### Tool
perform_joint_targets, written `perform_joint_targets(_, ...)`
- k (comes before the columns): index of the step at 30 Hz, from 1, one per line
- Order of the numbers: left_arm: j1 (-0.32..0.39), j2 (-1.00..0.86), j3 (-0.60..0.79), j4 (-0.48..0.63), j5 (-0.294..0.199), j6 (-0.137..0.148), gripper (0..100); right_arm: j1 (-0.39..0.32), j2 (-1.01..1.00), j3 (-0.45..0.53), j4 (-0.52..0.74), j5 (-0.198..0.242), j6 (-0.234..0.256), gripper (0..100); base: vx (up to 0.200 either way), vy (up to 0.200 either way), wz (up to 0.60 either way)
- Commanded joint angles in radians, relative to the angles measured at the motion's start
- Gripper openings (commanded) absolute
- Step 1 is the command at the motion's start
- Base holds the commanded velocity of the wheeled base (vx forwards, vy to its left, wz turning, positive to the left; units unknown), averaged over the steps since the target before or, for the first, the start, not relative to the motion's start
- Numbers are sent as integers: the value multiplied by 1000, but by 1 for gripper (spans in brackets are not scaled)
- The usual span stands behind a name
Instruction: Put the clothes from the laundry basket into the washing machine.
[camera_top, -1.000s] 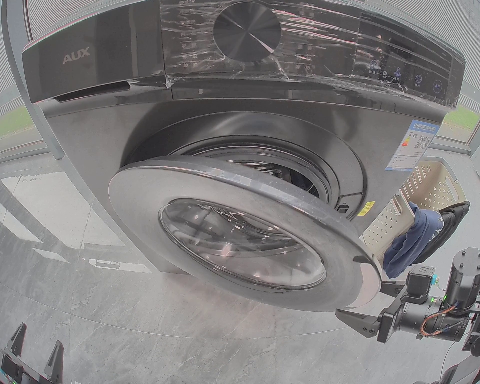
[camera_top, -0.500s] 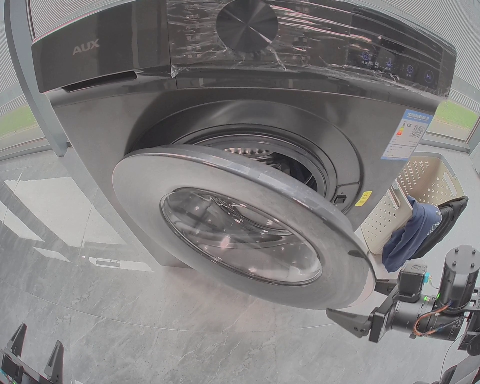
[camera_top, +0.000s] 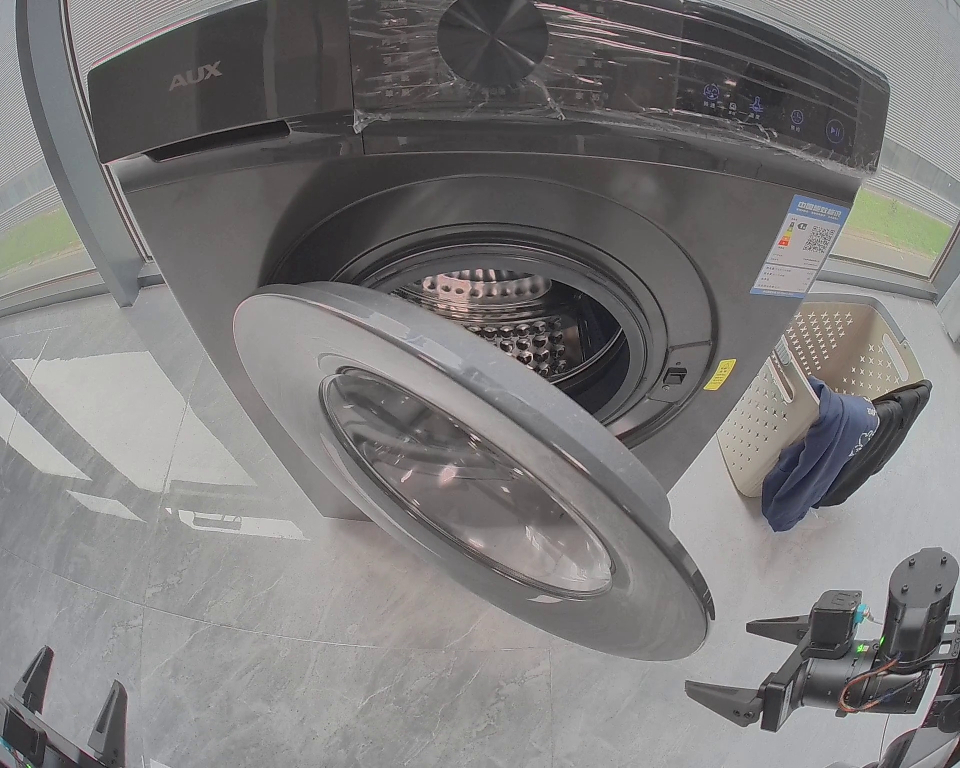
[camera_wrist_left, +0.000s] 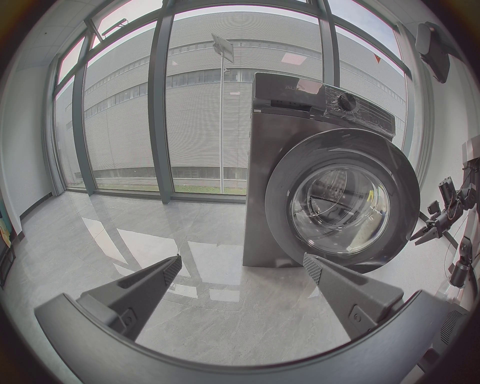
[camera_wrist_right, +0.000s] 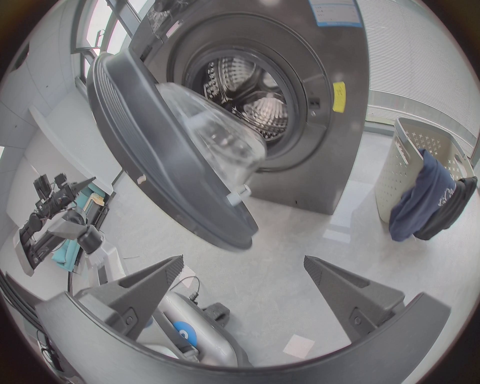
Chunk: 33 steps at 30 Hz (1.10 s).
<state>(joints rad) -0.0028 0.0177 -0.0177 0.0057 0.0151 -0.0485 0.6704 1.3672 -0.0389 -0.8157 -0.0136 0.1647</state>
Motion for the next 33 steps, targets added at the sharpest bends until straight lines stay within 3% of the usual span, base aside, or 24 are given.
perform_joint_targets(1, 0, -12, 15, 0, 0, -1, 100, -74, 27, 24, -2, 0, -5, 100, 0, 0, 0)
perform_joint_targets(3, 0, -12, 15, 0, 0, -1, 100, -144, 76, -42, -13, 0, -4, 100, 0, 0, 0)
perform_joint_targets(6, 0, -12, 15, 0, 0, -1, 100, -193, 119, -130, -14, 0, -4, 100, 0, 0, 0)
perform_joint_targets(12, 0, -12, 15, 0, 0, -1, 100, -187, 159, -248, -13, -2, -4, 100, 0, 0, 0)
perform_joint_targets(15, 0, -12, 15, 0, 0, -1, 100, -169, 167, -251, -5, -2, -4, 100, 0, 0, 0)
perform_joint_targets(25, 0, -12, 13, 0, 0, -1, 100, 31, 85, -116, -14, 0, 3, 100, 0, 0, 0)
perform_joint_targets(30, 0, -12, 13, 0, 0, -1, 100, 15, 72, -124, -14, -2, 4, 100, 0, 0, 0)
perform_joint_targets(33, -2, -12, 15, 0, 0, -1, 100, -37, 92, -177, -14, -3, 6, 100, 0, 0, 0)
